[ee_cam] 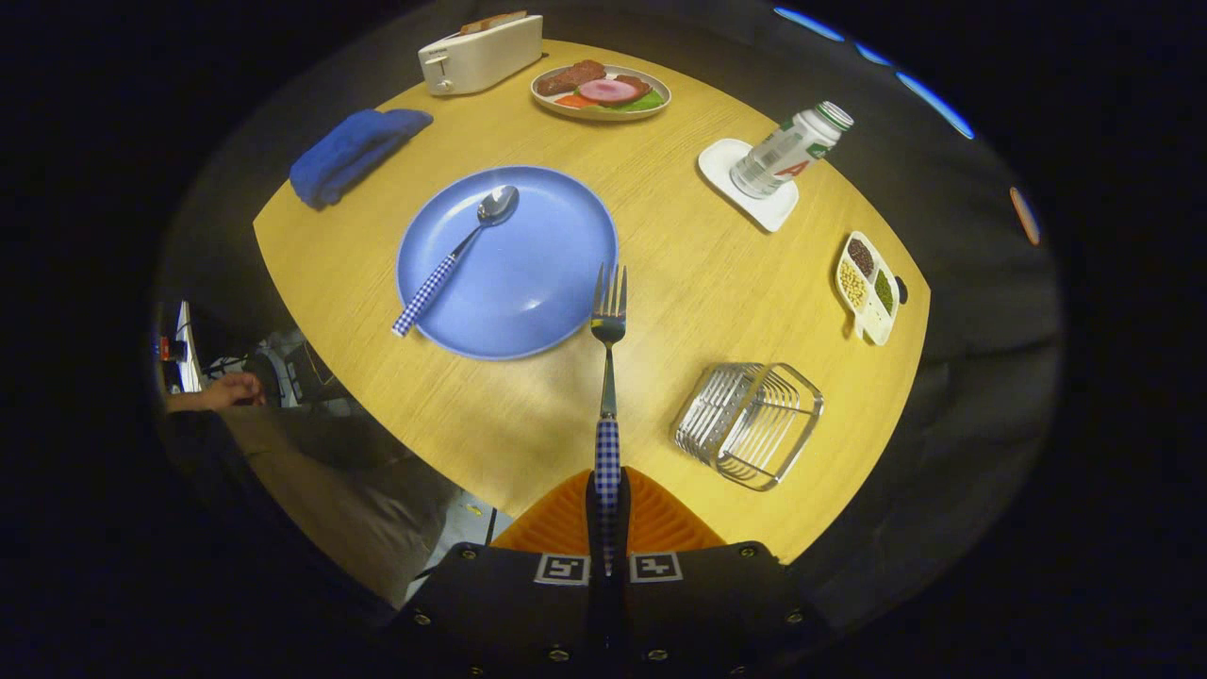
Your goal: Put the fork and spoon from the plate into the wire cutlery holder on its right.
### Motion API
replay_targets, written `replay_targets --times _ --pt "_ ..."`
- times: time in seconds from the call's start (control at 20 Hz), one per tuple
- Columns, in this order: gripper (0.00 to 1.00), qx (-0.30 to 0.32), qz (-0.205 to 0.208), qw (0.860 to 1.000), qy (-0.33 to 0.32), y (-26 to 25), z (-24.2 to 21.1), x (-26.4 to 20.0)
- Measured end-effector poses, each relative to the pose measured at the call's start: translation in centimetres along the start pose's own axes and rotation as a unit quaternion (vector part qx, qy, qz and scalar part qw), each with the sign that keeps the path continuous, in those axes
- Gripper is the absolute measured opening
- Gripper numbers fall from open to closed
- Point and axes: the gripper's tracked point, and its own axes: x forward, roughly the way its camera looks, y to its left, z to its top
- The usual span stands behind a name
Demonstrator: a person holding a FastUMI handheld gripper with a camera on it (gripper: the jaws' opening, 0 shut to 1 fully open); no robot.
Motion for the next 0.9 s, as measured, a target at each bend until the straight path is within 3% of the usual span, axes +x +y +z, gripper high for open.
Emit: replay_targets --times 0.35,0.9 --pt "0.01 0.027 -0.040 0.997 0.058 -7.7 -6.5 -3.3" --pt "0.01 0.067 0.012 0.988 0.140 -10.3 -8.1 -1.5"
